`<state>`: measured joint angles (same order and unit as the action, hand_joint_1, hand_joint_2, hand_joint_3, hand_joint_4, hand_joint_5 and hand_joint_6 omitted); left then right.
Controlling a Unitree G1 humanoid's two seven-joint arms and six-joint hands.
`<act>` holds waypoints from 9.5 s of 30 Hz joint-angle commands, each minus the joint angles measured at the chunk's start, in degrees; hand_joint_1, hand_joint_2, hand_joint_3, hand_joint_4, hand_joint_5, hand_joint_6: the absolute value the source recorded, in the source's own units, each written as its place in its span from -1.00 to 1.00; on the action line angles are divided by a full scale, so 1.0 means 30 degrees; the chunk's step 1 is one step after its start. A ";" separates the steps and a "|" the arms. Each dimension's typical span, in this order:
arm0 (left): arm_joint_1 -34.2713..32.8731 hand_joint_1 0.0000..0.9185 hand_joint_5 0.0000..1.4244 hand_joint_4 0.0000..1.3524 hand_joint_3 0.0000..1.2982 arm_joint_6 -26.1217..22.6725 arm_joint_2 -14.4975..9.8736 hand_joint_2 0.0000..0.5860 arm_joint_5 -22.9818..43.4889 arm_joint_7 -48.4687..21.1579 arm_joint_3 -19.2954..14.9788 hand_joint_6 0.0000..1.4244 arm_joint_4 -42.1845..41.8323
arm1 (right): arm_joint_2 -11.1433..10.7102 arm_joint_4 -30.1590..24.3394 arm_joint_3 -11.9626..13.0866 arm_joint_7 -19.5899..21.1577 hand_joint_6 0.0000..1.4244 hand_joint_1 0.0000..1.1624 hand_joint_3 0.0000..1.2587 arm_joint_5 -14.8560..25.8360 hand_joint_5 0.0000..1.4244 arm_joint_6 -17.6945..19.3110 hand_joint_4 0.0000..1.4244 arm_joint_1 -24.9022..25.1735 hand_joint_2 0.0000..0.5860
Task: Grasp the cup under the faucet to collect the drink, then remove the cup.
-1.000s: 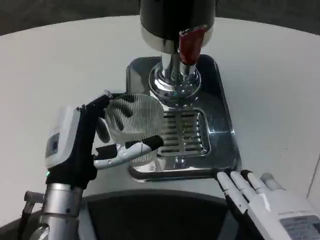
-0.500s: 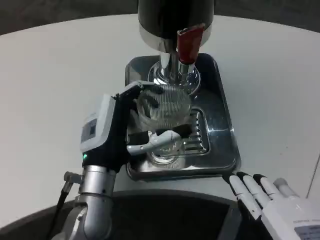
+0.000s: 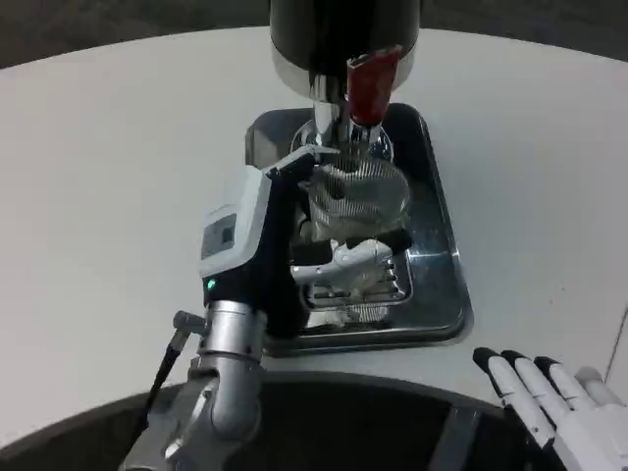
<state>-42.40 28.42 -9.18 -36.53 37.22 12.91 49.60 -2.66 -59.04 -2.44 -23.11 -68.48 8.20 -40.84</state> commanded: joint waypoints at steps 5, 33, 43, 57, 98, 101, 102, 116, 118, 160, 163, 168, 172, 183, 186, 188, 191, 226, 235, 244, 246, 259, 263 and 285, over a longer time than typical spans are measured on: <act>-0.0815 0.23 0.45 0.66 0.61 0.0052 0.0029 -0.32 0.0031 0.0994 0.0475 0.57 0.0577 | 0.0211 -0.0321 0.0665 0.0359 -1.00 0.22 -1.00 0.0737 -1.00 0.0519 -1.00 -0.0719 0.04; 0.1009 -0.78 -0.71 -1.00 -0.95 0.1595 -0.2035 -1.00 0.1452 -0.2632 0.0571 -0.62 -0.1373 | 0.0319 -0.0229 0.0318 0.0526 -1.00 0.23 -1.00 0.1059 -1.00 0.0579 -1.00 -0.0875 0.05; 0.5146 -0.80 -0.63 -0.91 -0.83 0.1806 -0.3341 -1.00 0.3578 -0.4556 -0.1523 -0.57 -0.7261 | 0.0286 -0.0112 0.0066 0.0562 -1.00 0.24 -1.00 0.0894 -1.00 0.0628 -1.00 -0.0690 0.06; 0.7735 -1.00 -0.95 -1.00 -1.00 0.0752 -0.7504 -1.00 1.2381 -1.4750 -0.5363 -0.97 -1.3912 | 0.0017 0.0106 -0.0276 -0.0092 -1.00 0.24 -1.00 0.0605 -1.00 0.0352 -1.00 0.0467 0.06; -0.2719 -1.00 -1.00 -1.00 -1.00 -0.7887 -0.7136 -1.00 2.0898 -3.1447 -0.5940 -1.00 -1.0355 | 0.1558 -0.0321 -0.2431 0.0089 -1.00 0.23 -1.00 -0.2021 -1.00 0.0521 -1.00 -0.0132 0.04; -0.3313 -1.00 -1.00 -1.00 -1.00 -0.7863 -0.6632 -1.00 2.0548 -3.1634 -0.5711 -1.00 -0.9649 | 0.1576 -0.0321 -0.2399 0.0192 -1.00 0.23 -1.00 -0.1973 -1.00 0.0570 -1.00 -0.0214 0.04; -0.3482 -1.00 -1.00 -1.00 -1.00 -0.7781 -0.6503 -1.00 2.0426 -3.1684 -0.5639 -1.00 -0.9434 | 0.1580 -0.0321 -0.2389 0.0224 -1.00 0.23 -1.00 -0.1961 -1.00 0.0584 -1.00 -0.0238 0.04; -0.6444 -1.00 -1.00 -1.00 -1.00 -0.6269 -0.5098 -1.00 1.8900 -3.2608 -0.5121 -1.00 -0.6501 | 0.1606 -0.0321 -0.2085 0.0753 -1.00 0.23 -1.00 -0.1673 -1.00 0.0762 -1.00 -0.0705 0.04; -0.6854 -1.00 -1.00 -1.00 -1.00 -0.5995 -0.4997 -1.00 1.8735 -3.2767 -0.5097 -1.00 -0.6163 | 0.1601 -0.0321 -0.2042 0.0857 -1.00 0.23 -1.00 -0.1607 -1.00 0.0811 -1.00 -0.0824 0.04; -0.6459 -1.00 -0.92 -1.00 -0.99 0.0630 -0.7482 -1.00 1.5203 -3.4311 -0.3550 -1.00 -0.3068 | 0.1447 0.2869 -0.1086 0.1572 -1.00 0.07 -1.00 0.2367 -1.00 -0.2451 -1.00 0.5259 -0.08; -0.6466 -1.00 -0.92 -1.00 -0.99 0.0736 -0.7543 -1.00 1.5206 -3.4321 -0.3549 -1.00 -0.3006 | 0.1533 0.3473 -0.1150 0.1881 -1.00 0.04 -1.00 0.2755 -1.00 -0.2785 -1.00 0.5808 -0.12; -0.6532 -1.00 -0.92 -1.00 -0.99 0.1050 -0.7598 -0.98 1.5128 -3.4295 -0.3494 -1.00 -0.2996 | 0.1744 0.4379 -0.1548 0.2491 -1.00 0.02 -1.00 0.2987 -1.00 -0.3346 -1.00 0.6844 -0.13; -0.6560 -1.00 -0.91 -1.00 -0.98 0.1649 -0.7606 -0.98 1.5000 -3.4235 -0.3428 -1.00 -0.3153 | 0.1864 0.5135 -0.1908 0.3055 -1.00 0.02 -1.00 0.3075 -1.00 -0.3796 -1.00 0.7713 -0.13; -0.6391 -1.00 -0.91 -1.00 -0.98 0.2635 -0.7610 -0.98 1.4968 -3.3888 -0.3283 -1.00 -0.3261 | 0.1892 0.6743 -0.2542 0.4298 -1.00 0.01 -1.00 0.3670 -1.00 -0.4899 -1.00 0.9577 -0.13; -0.6419 -1.00 -0.91 -1.00 -0.98 0.3004 -0.7707 -0.98 1.4812 -3.3740 -0.3226 -1.00 -0.3235 | 0.1865 0.7329 -0.2574 0.4620 -1.00 0.01 -1.00 0.4129 -1.00 -0.5118 -1.00 1.0309 -0.13; -0.6426 -1.00 -0.91 -1.00 -0.98 0.3451 -0.7791 -0.98 1.4630 -3.3633 -0.3174 -1.00 -0.3256 | 0.1826 0.7743 -0.2580 0.4800 -1.00 0.01 -1.00 0.4479 -1.00 -0.5243 -1.00 1.0786 -0.13; -0.6370 -1.00 -0.91 -1.00 -0.98 0.3628 -0.7828 -0.98 1.4585 -3.3590 -0.3152 -1.00 -0.3361 | 0.1721 0.8270 -0.2598 0.5006 -1.00 0.00 -1.00 0.4938 -1.00 -0.5420 -1.00 1.1326 -0.14; -0.6025 -1.00 -0.91 -1.00 -0.96 0.4741 -0.8322 -0.98 1.4446 -3.3013 -0.2974 -1.00 -0.3264 | 0.1071 1.4507 -0.3374 0.7009 -1.00 -0.09 -1.00 0.8525 -1.00 -0.6900 -1.00 1.8071 -0.32; -0.5934 -1.00 -0.91 -1.00 -0.96 0.4767 -0.8456 -0.98 1.4623 -3.3009 -0.3101 -1.00 -0.3331 | 0.0721 1.5371 -0.3356 0.7370 -1.00 -0.10 -1.00 0.9329 -1.00 -0.7055 -1.00 1.8936 -0.35; -0.5844 -1.00 -0.91 -1.00 -0.96 0.4981 -0.8542 -0.98 1.4630 -3.2981 -0.3090 -1.00 -0.3389 | 0.0530 1.6201 -0.3351 0.7602 -1.00 -0.11 -1.00 0.9893 -1.00 -0.7173 -1.00 1.9564 -0.36; -0.5825 -1.00 -0.91 -1.00 -0.96 0.5114 -0.8570 -0.98 1.4601 -3.2952 -0.3063 -1.00 -0.3445 | 0.0522 1.6527 -0.3355 0.7678 -1.00 -0.11 -1.00 1.0064 -1.00 -0.7190 -1.00 1.9799 -0.36; -0.6034 -1.00 -0.91 -1.00 -0.95 0.5513 -0.8490 -0.98 1.4316 -3.2698 -0.2867 -1.00 -0.3300 | 0.0463 1.7820 -0.3494 0.8022 -1.00 -0.12 -1.00 1.0486 -1.00 -0.7277 -1.00 2.0745 -0.36; -0.6127 -1.00 -0.91 -1.00 -0.95 0.5465 -0.8444 -0.98 1.4286 -3.2629 -0.2829 -1.00 -0.3185 | 0.0454 1.8132 -0.3450 0.8088 -1.00 -0.12 -1.00 1.0574 -1.00 -0.7338 -1.00 2.0970 -0.36; -0.6084 -1.00 -0.91 -1.00 -0.95 0.5502 -0.8570 -0.98 1.4216 -3.2310 -0.2839 -1.00 -0.3213 | -0.0004 2.0378 -0.3254 0.8660 -1.00 -0.13 -1.00 1.1621 -1.00 -0.7581 -1.00 2.2476 -0.40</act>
<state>-61.60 44.26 -33.82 8.18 -58.86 3.44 39.60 -2.58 0.76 -12.00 3.00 -34.31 -13.50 26.15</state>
